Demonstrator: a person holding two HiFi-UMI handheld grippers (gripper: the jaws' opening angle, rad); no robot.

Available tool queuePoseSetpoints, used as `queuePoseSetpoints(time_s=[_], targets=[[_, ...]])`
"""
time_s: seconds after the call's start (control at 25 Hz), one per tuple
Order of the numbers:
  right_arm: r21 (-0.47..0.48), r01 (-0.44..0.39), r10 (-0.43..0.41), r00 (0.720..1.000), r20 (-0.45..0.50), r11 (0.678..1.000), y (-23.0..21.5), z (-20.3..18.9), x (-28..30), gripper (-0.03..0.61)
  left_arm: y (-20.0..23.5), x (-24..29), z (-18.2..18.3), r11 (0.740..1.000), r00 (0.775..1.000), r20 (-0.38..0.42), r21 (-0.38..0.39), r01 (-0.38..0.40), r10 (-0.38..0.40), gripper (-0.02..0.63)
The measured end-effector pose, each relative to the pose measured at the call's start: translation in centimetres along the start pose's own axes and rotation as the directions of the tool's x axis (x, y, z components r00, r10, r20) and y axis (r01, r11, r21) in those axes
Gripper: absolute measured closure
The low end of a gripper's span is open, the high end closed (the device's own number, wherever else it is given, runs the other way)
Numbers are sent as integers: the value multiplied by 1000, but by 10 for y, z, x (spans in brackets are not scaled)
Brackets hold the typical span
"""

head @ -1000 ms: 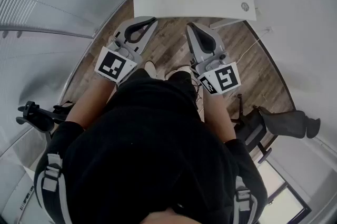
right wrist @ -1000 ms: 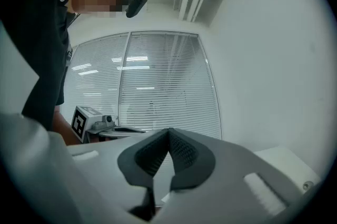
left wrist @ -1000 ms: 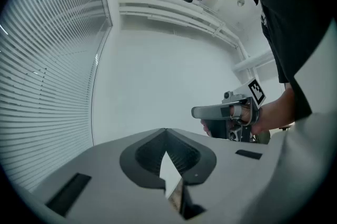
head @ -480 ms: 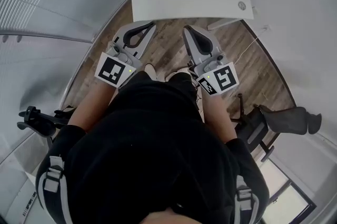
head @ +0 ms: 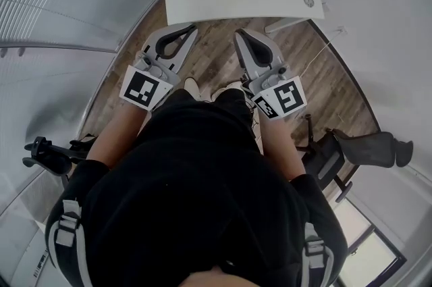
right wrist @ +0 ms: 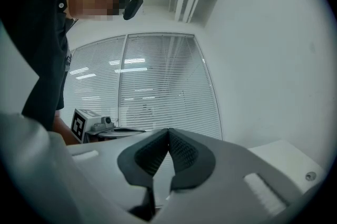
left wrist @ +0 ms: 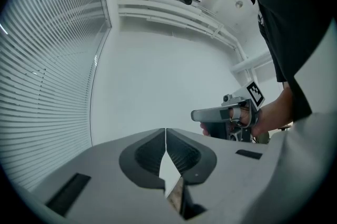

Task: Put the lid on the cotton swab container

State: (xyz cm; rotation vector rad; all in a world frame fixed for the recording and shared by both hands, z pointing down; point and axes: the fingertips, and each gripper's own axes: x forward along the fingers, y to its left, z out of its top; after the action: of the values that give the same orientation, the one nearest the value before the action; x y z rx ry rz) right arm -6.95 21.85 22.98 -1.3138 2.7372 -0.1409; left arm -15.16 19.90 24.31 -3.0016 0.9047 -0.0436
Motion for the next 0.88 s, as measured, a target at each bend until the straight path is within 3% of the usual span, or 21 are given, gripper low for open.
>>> queuePoseSetpoints(time_s=[0.24, 0.4, 0.48, 0.88], targets=[[-9, 16, -16, 1000, -22, 1000, -4, -2, -2, 568, 0, 1, -5, 1000, 1000, -23, 5, 7, -7, 597], [-15, 45, -45, 999, -30, 999, -10, -3, -3, 566, 1, 4, -10, 1000, 999, -41, -4, 25, -25, 529], [-12, 52, -52, 998, -38, 999, -11, -4, -3, 480, 1, 5, -10, 999, 999, -43, -15, 33, -33, 496], [-58, 97, -100, 994, -45, 994, -16, 0, -1, 278, 9, 7, -15, 998, 997, -53, -31, 47, -49, 336]])
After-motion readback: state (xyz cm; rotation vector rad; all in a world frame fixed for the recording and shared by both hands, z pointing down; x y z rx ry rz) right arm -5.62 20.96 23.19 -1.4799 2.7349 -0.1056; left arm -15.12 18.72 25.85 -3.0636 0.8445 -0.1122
